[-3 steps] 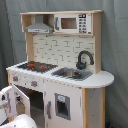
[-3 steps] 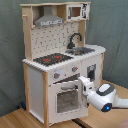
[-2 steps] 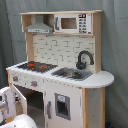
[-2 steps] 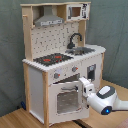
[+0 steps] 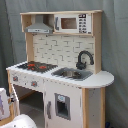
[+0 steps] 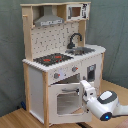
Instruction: Play with the kitchen
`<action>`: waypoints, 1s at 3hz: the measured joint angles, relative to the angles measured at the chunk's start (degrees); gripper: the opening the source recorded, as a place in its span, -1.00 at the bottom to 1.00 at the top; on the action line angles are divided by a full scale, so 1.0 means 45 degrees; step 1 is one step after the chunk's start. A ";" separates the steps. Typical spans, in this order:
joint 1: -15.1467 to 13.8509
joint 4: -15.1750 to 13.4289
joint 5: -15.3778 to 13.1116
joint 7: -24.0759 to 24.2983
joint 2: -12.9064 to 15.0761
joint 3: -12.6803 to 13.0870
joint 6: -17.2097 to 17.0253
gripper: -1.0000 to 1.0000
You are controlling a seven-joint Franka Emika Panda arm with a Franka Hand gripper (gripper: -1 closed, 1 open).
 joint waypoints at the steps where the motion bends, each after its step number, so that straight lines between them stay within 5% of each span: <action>1: 0.0016 0.0349 0.0174 -0.0298 0.0028 0.0070 -0.0733 -1.00; 2: 0.0033 0.0349 0.0174 -0.0331 0.0034 0.0070 -0.0826 1.00; 3: 0.0144 0.0349 0.0174 -0.0467 0.0068 0.0070 -0.1199 1.00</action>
